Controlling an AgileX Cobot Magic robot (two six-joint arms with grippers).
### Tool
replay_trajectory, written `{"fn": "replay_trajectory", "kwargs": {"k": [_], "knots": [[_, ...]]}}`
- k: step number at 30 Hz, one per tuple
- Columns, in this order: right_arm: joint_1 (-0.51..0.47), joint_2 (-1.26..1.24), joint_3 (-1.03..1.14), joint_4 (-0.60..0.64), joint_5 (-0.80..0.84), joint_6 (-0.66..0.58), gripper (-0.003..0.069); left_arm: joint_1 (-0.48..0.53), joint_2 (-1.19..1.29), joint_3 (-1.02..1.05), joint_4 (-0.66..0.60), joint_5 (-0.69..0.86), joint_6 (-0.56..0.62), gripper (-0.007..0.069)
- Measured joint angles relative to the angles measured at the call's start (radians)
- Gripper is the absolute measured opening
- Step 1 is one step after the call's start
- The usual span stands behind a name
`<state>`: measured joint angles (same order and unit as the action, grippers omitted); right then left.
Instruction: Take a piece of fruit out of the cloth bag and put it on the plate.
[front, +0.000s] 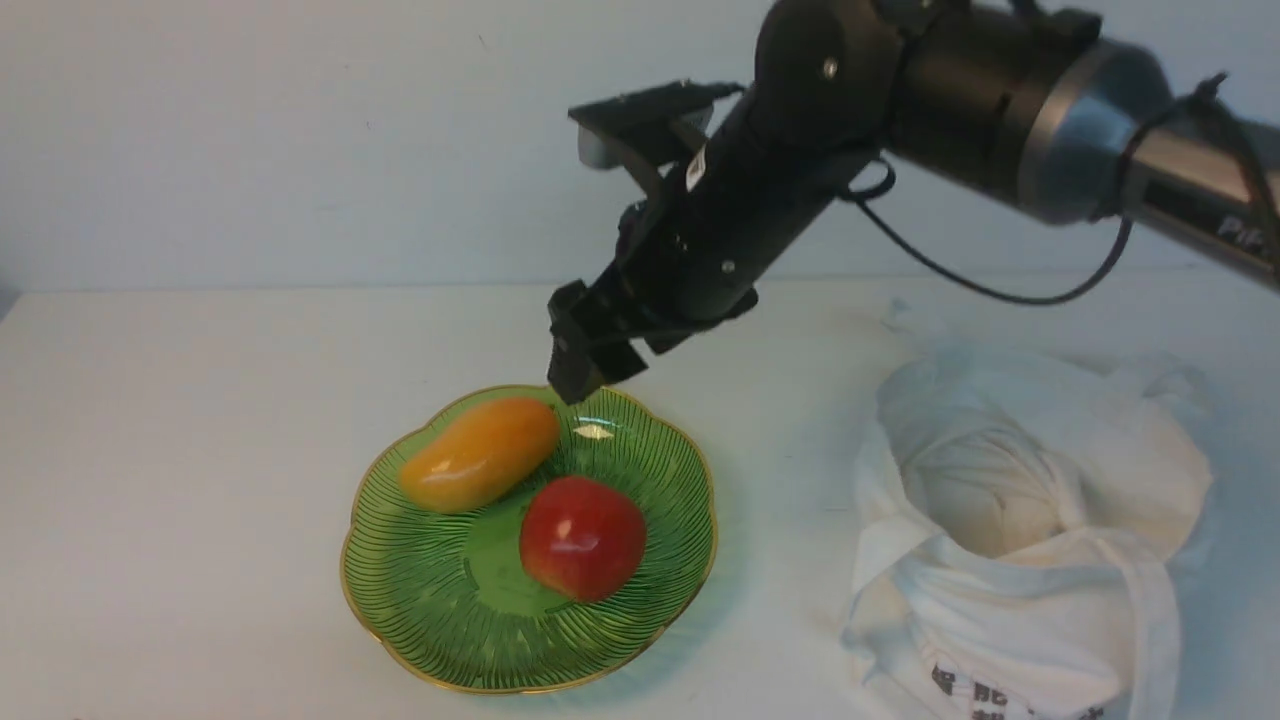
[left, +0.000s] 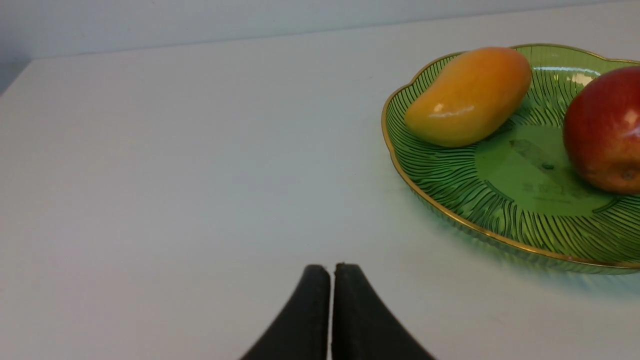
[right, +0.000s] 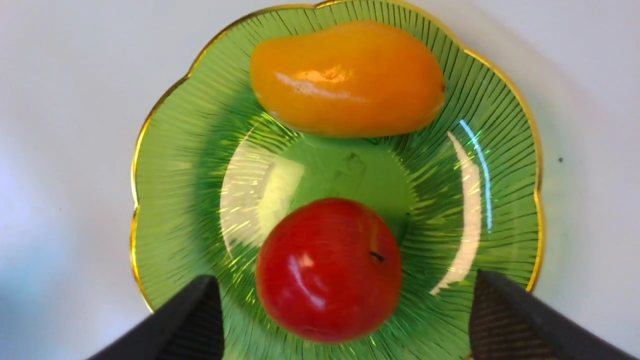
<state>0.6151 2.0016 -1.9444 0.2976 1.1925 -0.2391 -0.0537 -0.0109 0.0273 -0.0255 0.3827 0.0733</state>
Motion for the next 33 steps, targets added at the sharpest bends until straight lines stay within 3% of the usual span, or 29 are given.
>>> {"fn": "replay_trajectory", "kwargs": {"k": [5, 7, 12, 17, 29, 33], "knots": [[0.000, -0.019, -0.155, -0.131, 0.047, 0.074, 0.0378, 0.000, 0.000, 0.000, 0.000, 0.000, 0.000, -0.0008], [0.000, -0.056, -0.170, -0.204, 0.057, 0.108, 0.0245, 0.000, 0.000, 0.000, 0.000, 0.000, 0.000, -0.0008], [0.000, -0.183, -0.137, -0.298, 0.069, 0.125, 0.0022, 0.000, 0.000, 0.000, 0.000, 0.000, 0.000, -0.0008], [0.000, -0.370, -0.008, -0.327, 0.070, 0.152, -0.0013, 0.000, 0.000, 0.000, 0.000, 0.000, 0.000, -0.0008], [0.000, -0.941, 0.544, -0.436, 0.079, 0.286, -0.0013, 0.000, 0.000, 0.000, 0.000, 0.000, 0.000, -0.0008], [0.000, -1.191, 0.755, -0.456, -0.016, 0.371, -0.0014, 0.000, 0.000, 0.000, 0.000, 0.000, 0.000, -0.0008]]}}
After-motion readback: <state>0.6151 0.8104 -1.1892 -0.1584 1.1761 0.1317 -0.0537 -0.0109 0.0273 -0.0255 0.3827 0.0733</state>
